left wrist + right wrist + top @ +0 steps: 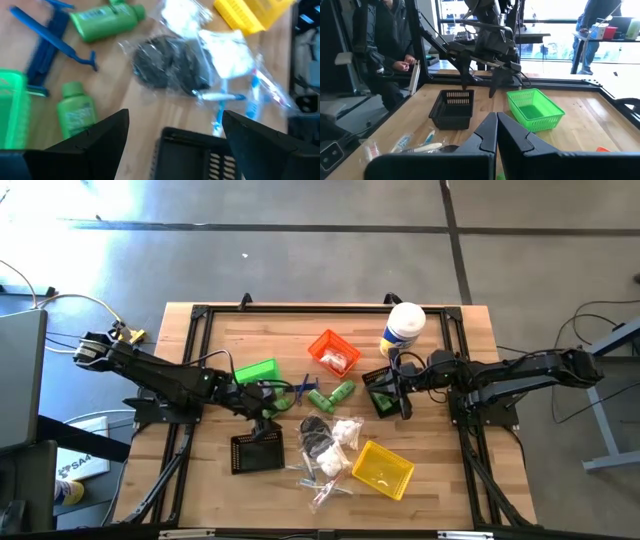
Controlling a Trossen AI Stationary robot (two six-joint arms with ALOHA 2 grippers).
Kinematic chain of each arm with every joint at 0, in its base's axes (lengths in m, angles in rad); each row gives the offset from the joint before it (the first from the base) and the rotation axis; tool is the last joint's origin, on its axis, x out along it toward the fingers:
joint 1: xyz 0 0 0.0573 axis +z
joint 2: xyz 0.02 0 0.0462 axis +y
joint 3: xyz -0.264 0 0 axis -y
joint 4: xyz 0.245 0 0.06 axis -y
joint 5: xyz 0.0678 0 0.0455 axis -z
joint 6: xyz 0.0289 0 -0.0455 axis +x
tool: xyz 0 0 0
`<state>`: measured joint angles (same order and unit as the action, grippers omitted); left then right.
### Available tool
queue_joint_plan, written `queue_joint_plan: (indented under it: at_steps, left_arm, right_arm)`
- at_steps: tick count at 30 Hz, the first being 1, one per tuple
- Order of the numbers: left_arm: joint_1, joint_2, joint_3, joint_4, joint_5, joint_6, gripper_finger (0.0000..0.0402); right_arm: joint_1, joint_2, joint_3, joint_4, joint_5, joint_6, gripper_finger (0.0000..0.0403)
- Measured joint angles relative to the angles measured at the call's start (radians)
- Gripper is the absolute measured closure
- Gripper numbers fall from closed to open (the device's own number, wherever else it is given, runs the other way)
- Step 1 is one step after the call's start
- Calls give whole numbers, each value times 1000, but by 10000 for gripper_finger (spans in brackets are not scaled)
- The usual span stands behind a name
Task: Pick & Place Travel size toiletries
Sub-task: Put the green shampoo into the top black bin
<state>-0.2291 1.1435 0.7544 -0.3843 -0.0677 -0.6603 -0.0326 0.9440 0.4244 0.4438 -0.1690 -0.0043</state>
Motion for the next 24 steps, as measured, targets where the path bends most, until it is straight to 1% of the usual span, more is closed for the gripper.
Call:
queue_joint_plan:
  at_steps: [3,6,9,13,24]
  left_arm:
    - [0,0,0,0,-44,-6,87]
    - [0,0,0,10,-52,-24,87]
    - [0,0,0,34,-43,-35,87]
    - [0,-1,0,37,6,-82,87]
    - [-1,-1,0,38,8,-222,87]
  right_arm:
    - [0,0,0,1,50,-11,401]
    - [0,0,0,1,90,-26,401]
    - [0,0,0,0,90,-32,401]
    - [0,0,0,1,90,-57,401]
    - [0,0,0,2,92,-79,401]
